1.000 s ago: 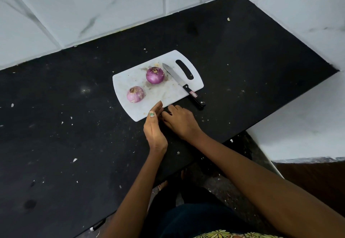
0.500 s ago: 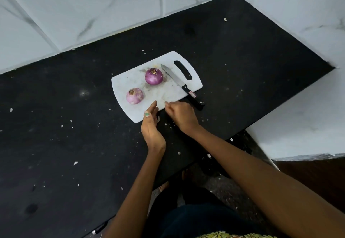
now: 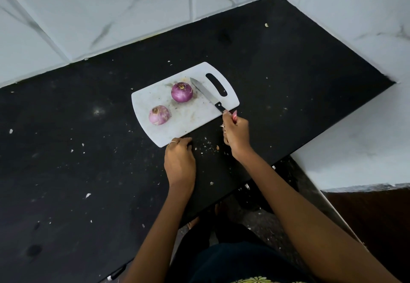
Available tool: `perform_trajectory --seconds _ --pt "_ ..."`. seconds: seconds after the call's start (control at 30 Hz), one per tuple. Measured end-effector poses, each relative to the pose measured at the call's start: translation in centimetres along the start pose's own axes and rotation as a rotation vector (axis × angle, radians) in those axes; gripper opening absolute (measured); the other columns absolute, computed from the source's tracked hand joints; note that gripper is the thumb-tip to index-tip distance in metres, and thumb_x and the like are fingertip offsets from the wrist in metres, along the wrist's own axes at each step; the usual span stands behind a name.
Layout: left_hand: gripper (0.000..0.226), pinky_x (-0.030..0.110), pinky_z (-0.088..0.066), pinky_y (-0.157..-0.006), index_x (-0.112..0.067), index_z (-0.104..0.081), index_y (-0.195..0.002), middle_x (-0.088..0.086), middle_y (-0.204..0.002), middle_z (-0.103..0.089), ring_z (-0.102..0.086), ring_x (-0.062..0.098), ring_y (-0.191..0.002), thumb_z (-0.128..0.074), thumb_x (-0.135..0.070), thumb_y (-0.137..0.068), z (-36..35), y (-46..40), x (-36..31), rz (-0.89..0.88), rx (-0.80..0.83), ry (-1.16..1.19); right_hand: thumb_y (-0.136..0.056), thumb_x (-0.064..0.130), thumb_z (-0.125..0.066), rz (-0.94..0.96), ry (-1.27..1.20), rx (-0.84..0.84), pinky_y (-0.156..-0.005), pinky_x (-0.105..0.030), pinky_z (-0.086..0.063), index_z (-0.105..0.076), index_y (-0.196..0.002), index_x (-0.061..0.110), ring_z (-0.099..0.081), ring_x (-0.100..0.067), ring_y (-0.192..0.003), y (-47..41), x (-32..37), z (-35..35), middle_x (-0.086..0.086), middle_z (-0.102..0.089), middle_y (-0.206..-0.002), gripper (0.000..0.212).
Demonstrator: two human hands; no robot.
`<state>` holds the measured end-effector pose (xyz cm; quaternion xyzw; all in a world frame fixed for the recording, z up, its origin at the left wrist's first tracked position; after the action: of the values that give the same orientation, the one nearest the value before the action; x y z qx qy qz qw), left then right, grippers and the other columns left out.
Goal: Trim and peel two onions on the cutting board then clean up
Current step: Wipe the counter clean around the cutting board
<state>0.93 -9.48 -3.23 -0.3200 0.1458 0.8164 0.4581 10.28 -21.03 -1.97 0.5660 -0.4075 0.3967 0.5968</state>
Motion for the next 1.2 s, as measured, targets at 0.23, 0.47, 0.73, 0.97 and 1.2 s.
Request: perform_trajectory --seconds 0.23,0.47,0.73,0.97,1.2 --pt "0.020 0.035 -0.058 -0.081 -0.017 -0.074 -0.097 0.005 -0.088 -0.074 -0.070 0.014 -0.080 -0.068 -0.001 -0.087 0.7 -0.7 1.2 0.351 0.098 0.730 -0.096 0.020 -0.051 -0.083 -0.068 0.012 -0.034 -0.017 -0.020 -0.036 -0.057 0.017 -0.024 -0.004 -0.034 0.6 0.2 0.2 0.010 -0.033 -0.040 0.042" --pt "0.020 0.025 -0.057 -0.081 -0.019 -0.073 -0.102 0.000 -0.097 -0.073 -0.068 0.009 -0.084 -0.062 -0.004 -0.092 3.4 -2.0 3.4 0.299 -0.096 0.622 -0.096 0.019 -0.051 -0.090 -0.086 0.010 -0.035 -0.017 -0.019 -0.033 -0.057 0.018 -0.023 -0.004 -0.035 0.3 0.4 0.3 0.010 -0.031 -0.040 0.043" --pt "0.015 0.012 -0.051 -0.078 -0.020 -0.075 -0.098 -0.006 -0.090 -0.073 -0.066 0.003 -0.080 -0.067 -0.009 -0.090 2.3 -1.9 3.0 0.248 0.131 0.494 -0.097 0.020 -0.050 -0.092 -0.088 0.030 -0.036 -0.017 -0.019 -0.034 -0.057 0.016 -0.023 -0.005 -0.034 0.2 0.2 -0.2 0.009 -0.032 -0.039 0.043" --pt "0.034 0.026 -0.053 -0.087 -0.011 -0.065 -0.112 0.002 -0.106 -0.073 -0.069 0.014 -0.099 -0.039 -0.029 -0.104 2.6 -2.4 1.5 0.711 0.289 1.440 -0.094 0.017 -0.051 -0.142 -0.034 0.061 -0.035 -0.017 -0.017 -0.035 -0.058 0.016 -0.021 -0.006 -0.035 0.7 0.0 -0.7 0.006 -0.030 -0.043 0.039" --pt "0.040 0.030 -0.057 -0.088 -0.007 -0.066 -0.114 0.005 -0.103 -0.073 -0.072 0.019 -0.093 -0.042 -0.036 -0.101 2.9 -2.9 -0.3 0.819 0.265 1.782 -0.094 0.021 -0.053 -0.230 -0.014 0.206 -0.034 -0.015 -0.016 -0.035 -0.061 0.018 -0.022 -0.005 -0.034 2.0 -0.1 -2.1 0.004 -0.031 -0.047 0.038"
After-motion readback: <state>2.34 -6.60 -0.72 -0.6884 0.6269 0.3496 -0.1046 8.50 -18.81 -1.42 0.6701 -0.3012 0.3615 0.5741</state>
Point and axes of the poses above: each hand's wrist, its own y-axis away from the middle knuckle, its own z-axis out of the back of the hand, x = y × z, the point moved 1 cm from there along -y, towards the middle knuckle
